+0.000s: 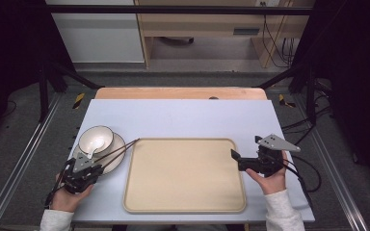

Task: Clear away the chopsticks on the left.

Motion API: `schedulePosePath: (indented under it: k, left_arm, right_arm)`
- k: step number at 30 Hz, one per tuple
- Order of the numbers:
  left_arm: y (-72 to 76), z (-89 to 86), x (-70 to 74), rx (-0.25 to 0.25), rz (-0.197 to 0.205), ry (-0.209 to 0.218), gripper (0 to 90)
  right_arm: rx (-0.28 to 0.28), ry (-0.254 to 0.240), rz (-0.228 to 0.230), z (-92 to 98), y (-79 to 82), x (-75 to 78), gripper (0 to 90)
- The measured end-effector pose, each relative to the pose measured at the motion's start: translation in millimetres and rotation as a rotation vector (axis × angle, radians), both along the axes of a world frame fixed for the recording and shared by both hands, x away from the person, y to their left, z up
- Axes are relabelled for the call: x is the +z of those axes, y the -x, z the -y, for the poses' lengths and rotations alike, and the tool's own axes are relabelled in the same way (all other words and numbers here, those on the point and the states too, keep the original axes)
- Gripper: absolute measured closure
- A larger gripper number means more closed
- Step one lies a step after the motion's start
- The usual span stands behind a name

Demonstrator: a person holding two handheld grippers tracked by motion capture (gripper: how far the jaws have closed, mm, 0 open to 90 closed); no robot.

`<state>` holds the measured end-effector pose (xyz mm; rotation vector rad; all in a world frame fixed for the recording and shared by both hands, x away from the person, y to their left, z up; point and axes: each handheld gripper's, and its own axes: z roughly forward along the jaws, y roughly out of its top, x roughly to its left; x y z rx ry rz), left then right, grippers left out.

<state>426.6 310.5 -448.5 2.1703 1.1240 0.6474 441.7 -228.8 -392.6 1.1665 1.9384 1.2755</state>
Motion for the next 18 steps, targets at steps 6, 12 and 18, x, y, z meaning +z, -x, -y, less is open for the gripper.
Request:
schedulePosePath:
  k: [6,12,18]
  left_arm:
    - [-0.5,2.6,0.6,0.025,-0.010,0.013,83.2]
    - [-2.7,5.1,2.2,0.054,-0.007,0.030,75.6]
    - [-9.4,6.1,2.0,0.065,-0.022,0.067,74.7]
  right_arm:
    - [0.006,0.000,-0.001,0.1,0.1,-0.1,2.1]
    - [0.008,-0.003,0.001,0.1,0.4,0.2,2.1]
    - [0.013,-0.013,0.001,0.9,0.9,0.8,2.1]
